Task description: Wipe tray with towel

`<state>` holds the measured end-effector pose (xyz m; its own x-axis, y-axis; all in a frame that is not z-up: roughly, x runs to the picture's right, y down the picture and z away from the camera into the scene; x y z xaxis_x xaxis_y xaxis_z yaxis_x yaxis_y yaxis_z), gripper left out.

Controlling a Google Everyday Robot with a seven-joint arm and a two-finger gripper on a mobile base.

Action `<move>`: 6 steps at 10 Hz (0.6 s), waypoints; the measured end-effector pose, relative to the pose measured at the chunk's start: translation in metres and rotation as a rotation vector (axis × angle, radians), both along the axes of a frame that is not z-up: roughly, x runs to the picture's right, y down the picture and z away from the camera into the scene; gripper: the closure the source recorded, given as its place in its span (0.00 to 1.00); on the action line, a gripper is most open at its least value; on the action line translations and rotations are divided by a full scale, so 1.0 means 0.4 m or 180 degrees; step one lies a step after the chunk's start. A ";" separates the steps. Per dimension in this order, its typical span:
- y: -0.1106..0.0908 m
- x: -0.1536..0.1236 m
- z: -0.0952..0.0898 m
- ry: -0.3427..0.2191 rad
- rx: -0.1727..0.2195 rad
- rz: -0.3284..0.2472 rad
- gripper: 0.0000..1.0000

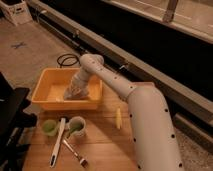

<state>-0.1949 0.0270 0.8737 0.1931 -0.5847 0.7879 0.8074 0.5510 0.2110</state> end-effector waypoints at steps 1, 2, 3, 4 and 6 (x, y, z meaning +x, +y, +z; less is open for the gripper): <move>0.013 0.004 -0.013 0.0010 -0.0057 0.0006 1.00; 0.022 0.022 -0.023 0.0080 -0.0126 -0.0002 1.00; 0.024 0.046 -0.025 0.0166 -0.0178 -0.0030 1.00; 0.018 0.093 -0.022 0.0315 -0.0219 -0.0064 1.00; -0.007 0.174 -0.001 0.0547 -0.0250 -0.0116 1.00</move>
